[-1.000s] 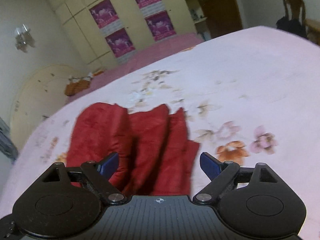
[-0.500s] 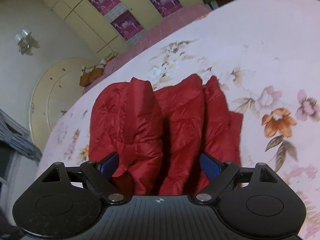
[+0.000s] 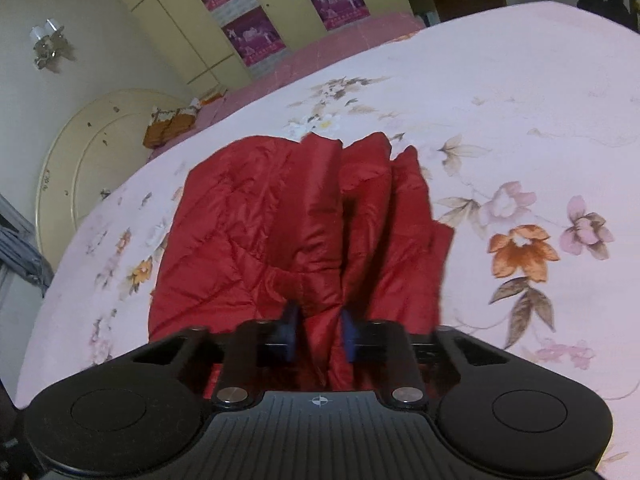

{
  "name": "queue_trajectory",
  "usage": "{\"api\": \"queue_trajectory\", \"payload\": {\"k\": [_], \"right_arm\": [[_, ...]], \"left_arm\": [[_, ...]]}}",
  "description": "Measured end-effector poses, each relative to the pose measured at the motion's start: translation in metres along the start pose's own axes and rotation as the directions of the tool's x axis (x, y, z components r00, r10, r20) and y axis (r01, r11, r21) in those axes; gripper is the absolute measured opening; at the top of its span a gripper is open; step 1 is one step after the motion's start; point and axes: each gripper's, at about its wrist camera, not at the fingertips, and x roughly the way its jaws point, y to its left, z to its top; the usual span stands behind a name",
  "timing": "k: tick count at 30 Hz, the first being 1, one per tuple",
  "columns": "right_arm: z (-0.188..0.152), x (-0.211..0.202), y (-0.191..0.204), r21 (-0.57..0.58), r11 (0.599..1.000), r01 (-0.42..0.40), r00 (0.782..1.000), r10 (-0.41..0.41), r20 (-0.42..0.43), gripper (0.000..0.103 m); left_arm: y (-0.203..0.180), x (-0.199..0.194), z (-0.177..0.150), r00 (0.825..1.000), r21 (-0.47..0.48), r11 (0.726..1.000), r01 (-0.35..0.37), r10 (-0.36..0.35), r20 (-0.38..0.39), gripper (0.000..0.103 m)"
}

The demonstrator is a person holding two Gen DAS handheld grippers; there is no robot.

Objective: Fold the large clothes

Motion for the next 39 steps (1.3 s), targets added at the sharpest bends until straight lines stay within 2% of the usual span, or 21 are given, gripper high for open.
{"api": "queue_trajectory", "payload": {"k": [4,7,10,11,13,15,17,20,23,27,32,34,36,39], "right_arm": [[-0.009,-0.002,-0.016,-0.02,0.998,0.052,0.999,-0.052,-0.005,0.012],[-0.018,0.012,-0.024,-0.062,0.99,0.126,0.992,-0.126,-0.001,0.012],[-0.022,0.023,-0.02,-0.114,0.979,0.17,0.985,-0.169,0.02,0.012],[-0.025,0.029,-0.02,-0.142,0.973,0.18,0.984,-0.179,0.02,0.012],[-0.026,0.03,-0.025,-0.121,0.979,0.164,0.986,-0.163,0.013,0.012],[-0.024,0.022,-0.023,-0.13,0.977,0.169,0.986,-0.167,0.026,0.018],[-0.022,0.006,-0.016,-0.148,0.967,0.209,0.977,-0.201,0.071,0.039],[-0.019,-0.02,-0.008,-0.18,0.961,0.21,0.972,-0.185,0.146,0.042],[-0.021,-0.037,0.003,-0.21,0.966,0.152,0.979,-0.118,0.166,0.041],[-0.038,-0.032,0.009,-0.278,0.956,0.095,0.992,-0.069,0.103,0.041],[-0.06,-0.002,-0.001,-0.354,0.926,0.13,0.991,-0.122,0.044,0.041],[-0.062,0.008,-0.01,-0.348,0.929,0.127,0.992,-0.129,0.016,0.042],[-0.06,0.016,-0.019,-0.32,0.939,0.127,0.991,-0.137,-0.008,0.055],[-0.049,0.01,-0.026,-0.265,0.959,0.095,0.993,-0.112,-0.047,0.058]], "left_arm": [[0.002,0.001,0.006,1.0,-0.022,1.0,-0.018,0.018,0.016,0.057],[0.003,0.014,0.005,1.0,-0.037,0.999,-0.009,0.008,-0.022,0.059],[-0.002,0.028,0.0,0.999,-0.029,0.999,-0.03,0.029,-0.041,0.059],[-0.002,0.031,-0.002,0.999,-0.034,0.999,-0.031,0.03,-0.043,0.059],[-0.006,0.031,-0.002,0.998,-0.022,0.999,-0.046,0.045,-0.045,0.059],[-0.007,0.029,-0.002,0.997,-0.028,0.998,-0.054,0.052,-0.049,0.059],[-0.006,0.029,0.0,0.997,-0.046,0.997,-0.061,0.058,-0.054,0.059],[-0.01,0.027,0.002,0.995,-0.048,0.996,-0.078,0.075,-0.062,0.059],[-0.014,0.03,0.004,0.993,-0.045,0.994,-0.096,0.093,-0.07,0.059],[-0.018,0.031,0.005,0.99,-0.05,0.991,-0.121,0.117,-0.078,0.059],[-0.023,0.035,0.004,0.986,-0.037,0.988,-0.147,0.143,-0.08,0.06],[-0.025,0.037,0.003,0.985,-0.027,0.987,-0.156,0.154,-0.078,0.062],[-0.026,0.039,0.003,0.983,-0.025,0.986,-0.165,0.162,-0.082,0.064],[-0.026,0.039,0.008,0.982,-0.034,0.986,-0.166,0.162,-0.098,0.066]]}}
